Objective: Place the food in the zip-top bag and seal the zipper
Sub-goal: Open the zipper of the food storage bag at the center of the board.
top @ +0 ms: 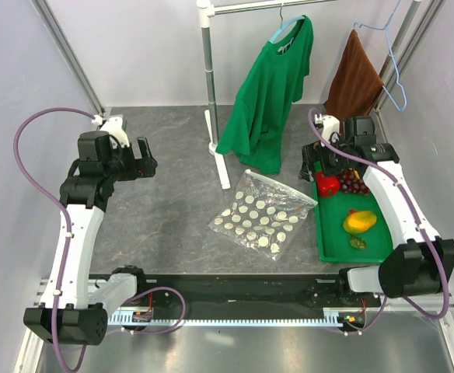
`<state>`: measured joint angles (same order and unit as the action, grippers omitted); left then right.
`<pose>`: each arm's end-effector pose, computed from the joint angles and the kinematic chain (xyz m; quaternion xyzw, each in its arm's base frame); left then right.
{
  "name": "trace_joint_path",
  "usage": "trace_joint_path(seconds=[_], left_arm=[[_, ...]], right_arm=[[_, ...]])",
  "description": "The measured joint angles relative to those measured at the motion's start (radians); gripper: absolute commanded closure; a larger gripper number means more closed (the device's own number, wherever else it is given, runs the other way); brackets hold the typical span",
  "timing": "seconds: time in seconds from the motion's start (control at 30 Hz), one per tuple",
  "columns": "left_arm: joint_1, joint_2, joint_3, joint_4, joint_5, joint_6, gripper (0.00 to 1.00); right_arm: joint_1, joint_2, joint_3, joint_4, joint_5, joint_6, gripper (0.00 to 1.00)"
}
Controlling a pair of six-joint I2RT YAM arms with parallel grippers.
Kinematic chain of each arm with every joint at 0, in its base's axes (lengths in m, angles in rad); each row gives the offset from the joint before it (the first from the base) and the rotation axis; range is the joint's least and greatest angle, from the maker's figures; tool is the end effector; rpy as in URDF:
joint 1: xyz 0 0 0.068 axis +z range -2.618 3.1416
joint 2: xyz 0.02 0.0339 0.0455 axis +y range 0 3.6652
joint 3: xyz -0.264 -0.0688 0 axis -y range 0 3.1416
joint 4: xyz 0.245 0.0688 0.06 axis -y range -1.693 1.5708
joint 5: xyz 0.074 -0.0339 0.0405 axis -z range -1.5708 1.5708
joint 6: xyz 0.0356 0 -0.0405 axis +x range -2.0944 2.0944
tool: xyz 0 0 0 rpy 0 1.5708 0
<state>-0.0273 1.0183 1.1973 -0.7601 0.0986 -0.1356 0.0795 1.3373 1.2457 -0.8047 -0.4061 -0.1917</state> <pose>0.2031 -0.0091 0.3808 -0.0242 0.8790 -0.0818 0.4692 0.2730 0.0359 0.3243 -0.1911 0.9068 0.1718 0.3343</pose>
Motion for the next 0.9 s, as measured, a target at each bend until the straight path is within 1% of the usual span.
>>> trace_joint_path(seconds=[0.17, 0.37, 0.53, 0.7, 0.77, 0.9], left_arm=[[0.000, 0.000, 0.000, 0.000, 0.016, -0.013, 0.00], [0.000, -0.051, 0.000, 0.009, 0.066, -0.013, 0.00], [0.000, -0.145, -0.022, 0.040, 0.183, -0.012, 0.00], [0.000, -0.243, -0.122, 0.116, 0.306, -0.012, 0.00], [0.000, -0.267, -0.158, 0.134, 0.340, -0.012, 0.00], [0.000, -0.275, -0.174, 0.152, 0.377, -0.012, 0.00]], right_arm=[[0.021, 0.089, 0.064, -0.031, -0.012, -0.047, 0.02], [0.107, 0.241, 0.169, -0.100, -0.006, -0.136, 0.02], [0.173, 0.335, 0.220, -0.139, -0.006, -0.191, 0.08], [0.229, 0.447, 0.277, -0.175, -0.012, -0.225, 0.15], [0.240, 0.491, 0.295, -0.189, -0.018, -0.233, 0.17], [0.243, 0.558, 0.307, -0.204, -0.022, -0.248, 0.19]])
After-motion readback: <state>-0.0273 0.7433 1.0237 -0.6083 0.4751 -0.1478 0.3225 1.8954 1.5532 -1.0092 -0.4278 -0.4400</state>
